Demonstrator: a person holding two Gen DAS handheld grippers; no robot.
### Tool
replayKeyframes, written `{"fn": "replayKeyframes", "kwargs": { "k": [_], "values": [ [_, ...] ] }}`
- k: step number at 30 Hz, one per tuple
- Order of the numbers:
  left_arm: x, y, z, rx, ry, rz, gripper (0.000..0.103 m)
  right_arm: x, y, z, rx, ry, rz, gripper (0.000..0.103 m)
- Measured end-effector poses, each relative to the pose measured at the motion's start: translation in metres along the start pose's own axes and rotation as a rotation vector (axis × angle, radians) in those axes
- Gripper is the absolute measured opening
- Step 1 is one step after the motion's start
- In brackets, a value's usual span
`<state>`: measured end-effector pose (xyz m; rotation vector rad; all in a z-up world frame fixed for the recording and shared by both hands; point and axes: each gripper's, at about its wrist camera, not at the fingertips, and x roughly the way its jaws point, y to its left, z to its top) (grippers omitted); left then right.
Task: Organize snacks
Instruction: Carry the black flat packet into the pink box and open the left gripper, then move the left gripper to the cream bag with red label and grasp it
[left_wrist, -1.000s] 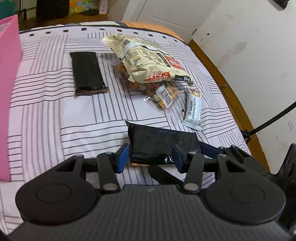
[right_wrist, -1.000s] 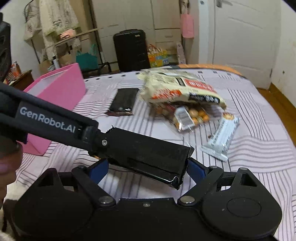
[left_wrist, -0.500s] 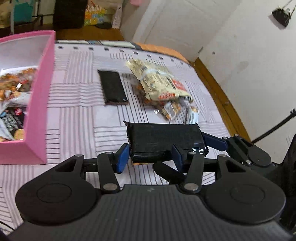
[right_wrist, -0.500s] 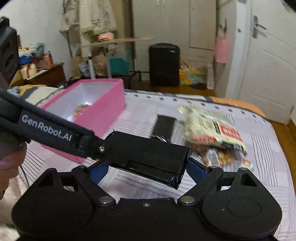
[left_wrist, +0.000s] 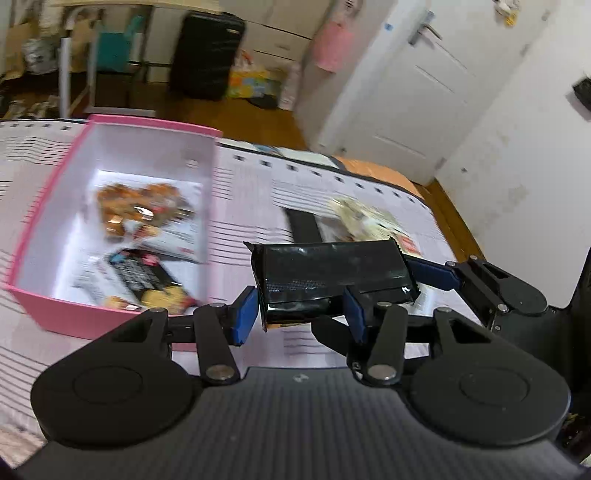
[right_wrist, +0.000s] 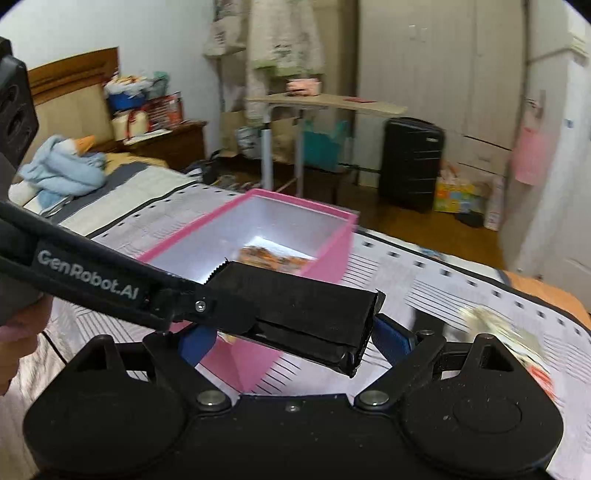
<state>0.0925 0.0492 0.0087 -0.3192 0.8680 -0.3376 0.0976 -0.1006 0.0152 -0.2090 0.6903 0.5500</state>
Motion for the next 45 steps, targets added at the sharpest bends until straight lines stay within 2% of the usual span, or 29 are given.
{"fn": "replayKeyframes", "kwargs": {
  "k": [4,9,14,18,21,26,32,37,41,43,45],
  "values": [
    [-0.012,0.036,0.009,-0.047,-0.009,0.057,0.048,0.033,0.017,0.017,-0.022,0.033,0.101,0.093],
    [-0.015,0.082,0.014,-0.117,-0.010,0.153,0.048,0.076,0.028,0.029,-0.009,0.098,0.206,0.085],
    [-0.002,0.126,0.021,-0.187,0.012,0.207,0.048,0.107,0.037,0.034,-0.028,0.141,0.239,0.070],
    [0.015,0.153,0.024,-0.232,0.045,0.238,0.048,0.123,0.044,0.034,-0.043,0.161,0.222,0.069],
    [0.025,0.158,0.023,-0.240,0.053,0.253,0.048,0.127,0.045,0.032,-0.052,0.183,0.214,0.070],
    [0.030,0.151,0.019,-0.211,0.026,0.330,0.063,0.107,0.039,0.029,-0.079,0.144,0.201,0.077],
    [0.010,0.139,0.021,-0.208,0.002,0.357,0.064,0.058,0.003,0.033,-0.054,0.085,0.176,0.079],
    [-0.011,0.108,0.027,-0.145,-0.010,0.322,0.064,0.008,-0.040,0.034,-0.041,0.047,0.140,0.080],
    [-0.023,0.075,0.033,-0.084,-0.015,0.272,0.064,-0.029,-0.075,0.029,-0.010,0.033,0.143,0.080],
    [-0.026,0.056,0.037,-0.044,-0.014,0.242,0.064,-0.047,-0.092,0.024,0.002,0.011,0.157,0.080],
    [-0.025,0.036,0.039,-0.008,0.001,0.186,0.064,-0.062,-0.106,0.019,0.000,0.001,0.146,0.084]
  ]
}}
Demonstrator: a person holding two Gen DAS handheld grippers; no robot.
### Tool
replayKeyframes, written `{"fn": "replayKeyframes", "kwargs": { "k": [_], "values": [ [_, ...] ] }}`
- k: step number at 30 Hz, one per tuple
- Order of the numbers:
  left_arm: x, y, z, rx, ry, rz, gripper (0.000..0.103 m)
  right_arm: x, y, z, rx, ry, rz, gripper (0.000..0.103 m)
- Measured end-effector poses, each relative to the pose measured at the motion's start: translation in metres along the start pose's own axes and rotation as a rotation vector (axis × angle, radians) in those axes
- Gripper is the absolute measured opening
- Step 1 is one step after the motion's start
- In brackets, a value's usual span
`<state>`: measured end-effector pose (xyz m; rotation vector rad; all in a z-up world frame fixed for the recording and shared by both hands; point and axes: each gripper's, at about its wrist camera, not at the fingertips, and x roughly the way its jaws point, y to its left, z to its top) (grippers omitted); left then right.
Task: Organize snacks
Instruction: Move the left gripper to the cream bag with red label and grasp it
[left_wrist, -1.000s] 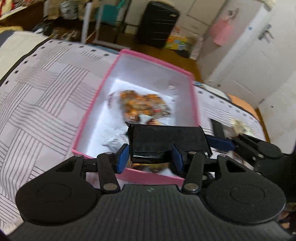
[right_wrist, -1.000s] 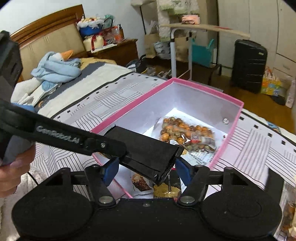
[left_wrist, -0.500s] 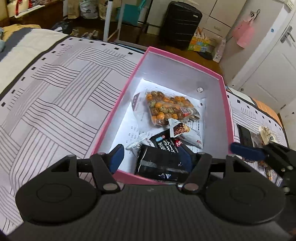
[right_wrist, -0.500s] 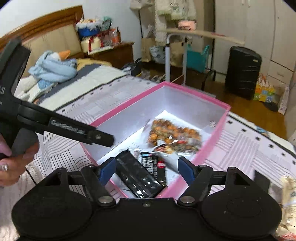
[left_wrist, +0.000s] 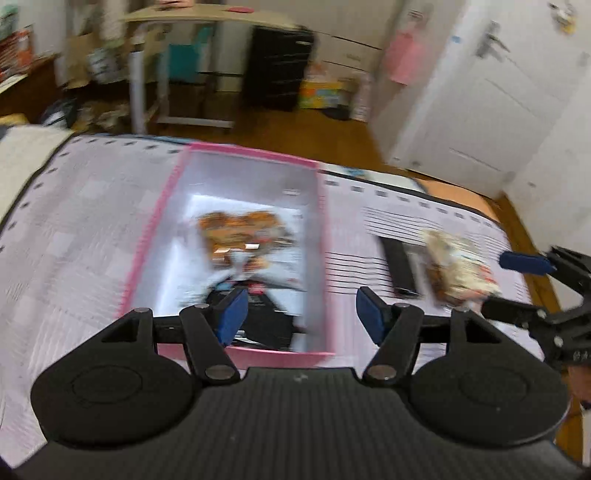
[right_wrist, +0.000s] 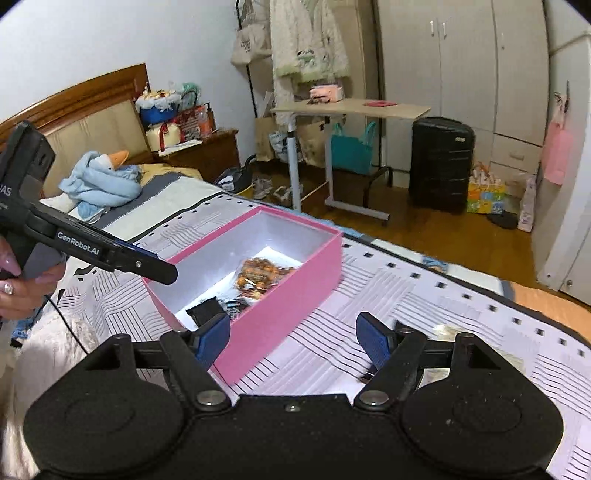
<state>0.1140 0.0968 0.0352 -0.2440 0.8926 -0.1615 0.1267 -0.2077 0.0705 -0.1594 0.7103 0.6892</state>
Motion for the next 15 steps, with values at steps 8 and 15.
{"fn": "replayKeyframes", "kwargs": {
  "k": [8,15],
  "values": [
    [0.020,-0.065,0.006,0.063,0.070,-0.134,0.069,-0.027,-0.065,-0.020,0.025,-0.009,-0.114,0.096],
    [0.066,-0.104,0.018,0.078,0.033,-0.112,0.088,-0.007,-0.146,-0.042,0.255,0.058,-0.118,0.098]
  ]
}}
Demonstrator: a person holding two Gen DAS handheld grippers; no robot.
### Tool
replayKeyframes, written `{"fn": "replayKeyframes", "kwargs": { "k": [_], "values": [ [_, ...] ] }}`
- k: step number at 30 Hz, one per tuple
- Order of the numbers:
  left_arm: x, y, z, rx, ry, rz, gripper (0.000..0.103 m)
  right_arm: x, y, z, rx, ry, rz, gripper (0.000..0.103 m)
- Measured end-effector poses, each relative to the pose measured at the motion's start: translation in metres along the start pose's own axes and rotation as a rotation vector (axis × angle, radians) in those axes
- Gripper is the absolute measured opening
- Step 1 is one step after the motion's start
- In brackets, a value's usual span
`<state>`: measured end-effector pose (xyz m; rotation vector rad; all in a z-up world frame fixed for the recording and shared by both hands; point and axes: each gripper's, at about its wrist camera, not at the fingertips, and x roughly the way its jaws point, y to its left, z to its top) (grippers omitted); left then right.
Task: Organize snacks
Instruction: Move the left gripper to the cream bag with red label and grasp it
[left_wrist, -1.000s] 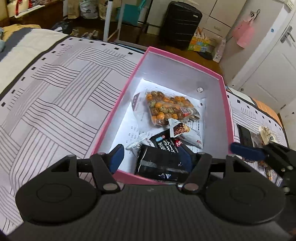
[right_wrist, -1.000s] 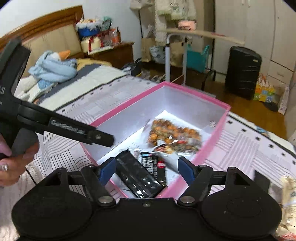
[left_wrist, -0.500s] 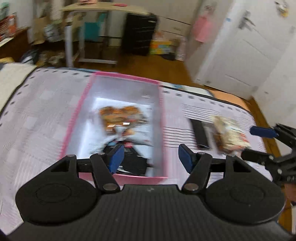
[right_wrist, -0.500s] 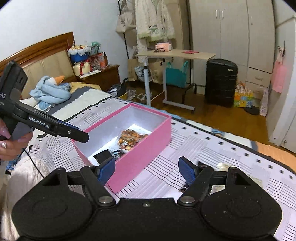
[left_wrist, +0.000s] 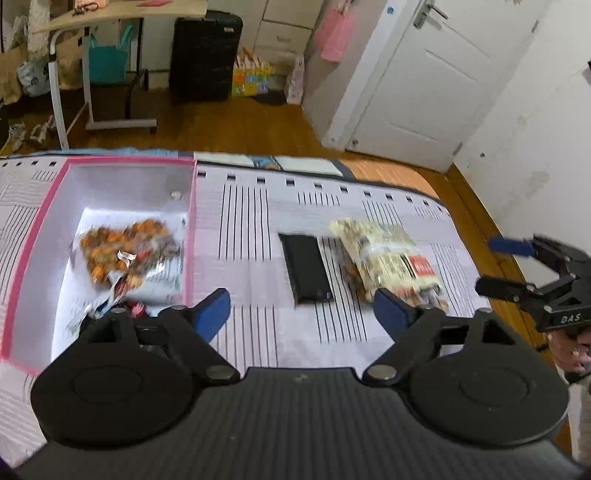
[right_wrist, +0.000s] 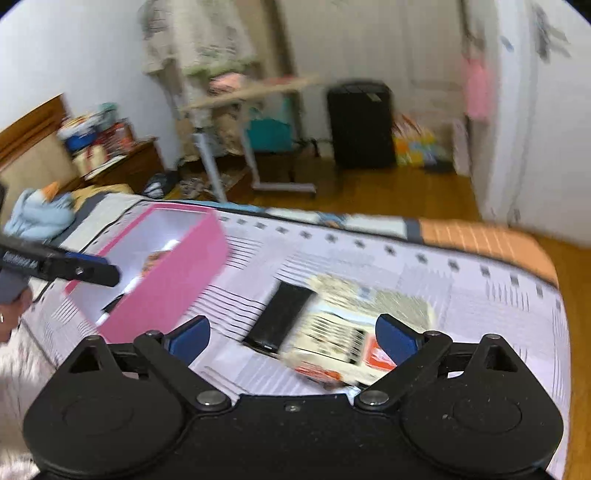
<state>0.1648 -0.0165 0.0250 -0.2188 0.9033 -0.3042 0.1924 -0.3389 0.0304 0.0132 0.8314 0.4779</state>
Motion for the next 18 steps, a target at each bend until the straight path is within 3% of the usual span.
{"fn": "replayKeyframes", "kwargs": {
  "k": [6,10,14,18],
  "values": [
    [0.056,-0.017,0.015,-0.010,-0.014,0.013,0.088,0.050,-0.079,-0.007,0.226,0.121,0.010,0.098],
    [0.097,-0.024,0.019,-0.066,0.002,-0.064,0.088,0.079,-0.116,-0.024,0.359,0.129,0.025,0.098],
    [0.135,-0.036,0.015,-0.097,0.014,-0.089,0.088,0.106,-0.139,-0.038,0.430,0.133,0.022,0.098],
    [0.168,-0.055,0.008,-0.062,0.092,-0.084,0.081,0.124,-0.150,-0.045,0.496,0.132,0.068,0.094]
  ]
}}
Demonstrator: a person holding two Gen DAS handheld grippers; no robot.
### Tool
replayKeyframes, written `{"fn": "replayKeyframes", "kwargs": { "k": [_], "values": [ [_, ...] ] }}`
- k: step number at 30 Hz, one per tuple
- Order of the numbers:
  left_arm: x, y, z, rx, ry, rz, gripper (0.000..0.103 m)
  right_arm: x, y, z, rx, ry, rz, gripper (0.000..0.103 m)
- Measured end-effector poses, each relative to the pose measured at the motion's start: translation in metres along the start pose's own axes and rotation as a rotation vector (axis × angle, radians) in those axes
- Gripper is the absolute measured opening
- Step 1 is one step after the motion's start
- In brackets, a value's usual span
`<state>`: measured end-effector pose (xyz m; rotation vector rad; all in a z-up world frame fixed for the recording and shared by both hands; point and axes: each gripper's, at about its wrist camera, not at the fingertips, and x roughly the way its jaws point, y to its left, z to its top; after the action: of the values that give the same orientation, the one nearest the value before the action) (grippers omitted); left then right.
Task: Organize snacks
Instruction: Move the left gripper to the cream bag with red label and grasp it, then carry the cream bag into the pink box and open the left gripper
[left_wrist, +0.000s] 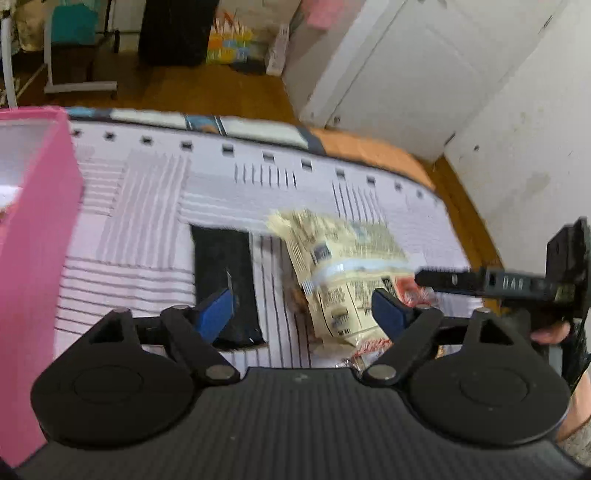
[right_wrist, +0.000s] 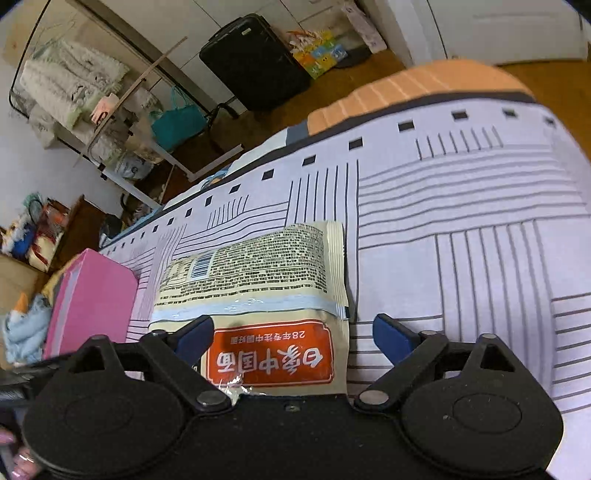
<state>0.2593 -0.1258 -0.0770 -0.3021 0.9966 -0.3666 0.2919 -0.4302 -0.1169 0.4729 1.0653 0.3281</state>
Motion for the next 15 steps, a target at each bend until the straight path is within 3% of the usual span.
{"fn": "replayKeyframes", "kwargs": {
  "k": [5,7,8,11,15],
  "values": [
    [0.033,-0.006,-0.009,-0.028,-0.017,-0.024,0.081,0.014,0.009,-0.002,-0.063,0.019,0.009,0.087],
    [0.042,-0.004,-0.013,-0.049,-0.012,-0.092,0.066,0.014,0.007,0.002,-0.060,0.027,0.042,0.076],
    [0.048,-0.004,-0.015,-0.049,0.014,-0.150,0.049,0.016,0.008,0.003,-0.052,0.039,0.068,0.074],
    [0.053,-0.009,-0.021,-0.026,0.009,-0.141,0.042,0.011,0.022,0.000,-0.126,0.032,0.040,0.065],
    [0.045,-0.019,-0.026,0.039,-0.008,-0.112,0.039,0.000,0.041,-0.005,-0.185,0.029,-0.016,0.062]
  ]
}}
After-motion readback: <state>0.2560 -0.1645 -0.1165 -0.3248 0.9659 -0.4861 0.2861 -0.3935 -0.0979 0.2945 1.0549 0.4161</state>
